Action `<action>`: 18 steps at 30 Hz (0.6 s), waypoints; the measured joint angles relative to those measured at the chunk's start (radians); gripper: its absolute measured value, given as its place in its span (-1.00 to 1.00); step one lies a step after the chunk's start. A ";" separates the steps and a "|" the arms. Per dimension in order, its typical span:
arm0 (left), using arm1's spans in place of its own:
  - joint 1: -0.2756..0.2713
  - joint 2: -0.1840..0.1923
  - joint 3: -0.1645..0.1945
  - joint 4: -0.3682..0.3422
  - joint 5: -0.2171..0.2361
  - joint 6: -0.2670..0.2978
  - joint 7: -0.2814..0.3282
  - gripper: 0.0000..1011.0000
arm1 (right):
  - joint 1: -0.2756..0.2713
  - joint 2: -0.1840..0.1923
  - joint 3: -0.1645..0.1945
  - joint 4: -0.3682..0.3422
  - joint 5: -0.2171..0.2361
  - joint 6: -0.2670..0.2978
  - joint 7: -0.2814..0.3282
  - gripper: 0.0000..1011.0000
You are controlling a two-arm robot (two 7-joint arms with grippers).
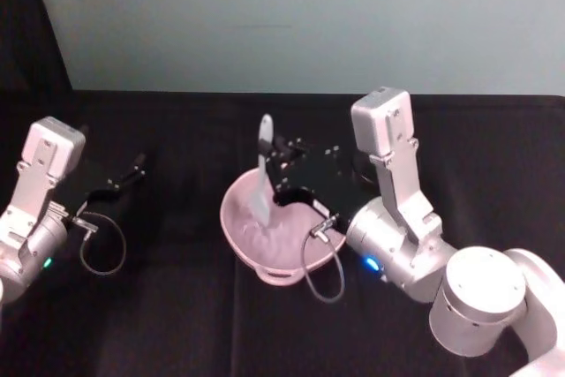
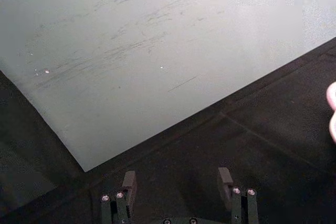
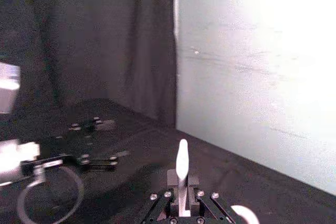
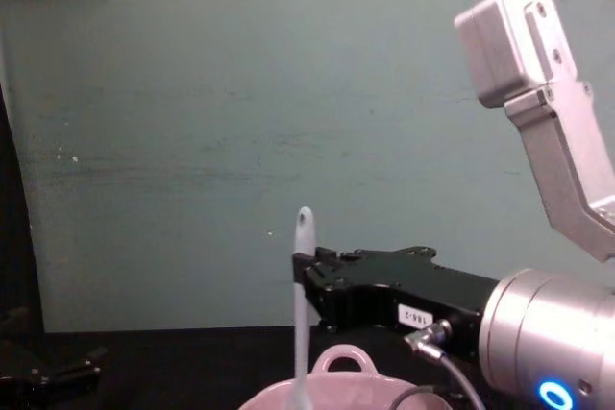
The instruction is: Use the one hand to pick up the spoon and stir the clear water in the bowl.
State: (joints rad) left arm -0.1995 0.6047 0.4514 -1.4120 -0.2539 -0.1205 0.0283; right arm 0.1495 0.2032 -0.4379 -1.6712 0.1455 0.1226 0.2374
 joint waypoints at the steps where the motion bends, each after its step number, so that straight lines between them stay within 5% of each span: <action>1: 0.000 0.000 0.000 0.000 0.000 0.000 0.000 1.00 | 0.003 -0.003 0.003 0.004 -0.005 -0.001 -0.005 -0.78; 10: 0.000 0.000 0.000 0.000 0.000 0.000 0.000 1.00 | -0.003 -0.008 0.051 0.012 -0.047 -0.017 -0.034 -0.78; 18: 0.000 0.000 0.000 0.000 0.000 0.000 0.000 1.00 | -0.043 0.026 0.096 -0.033 -0.045 0.005 -0.008 -0.78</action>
State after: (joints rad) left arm -0.1996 0.6047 0.4514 -1.4120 -0.2539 -0.1205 0.0283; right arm 0.1067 0.2288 -0.3420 -1.7041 0.1007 0.1279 0.2291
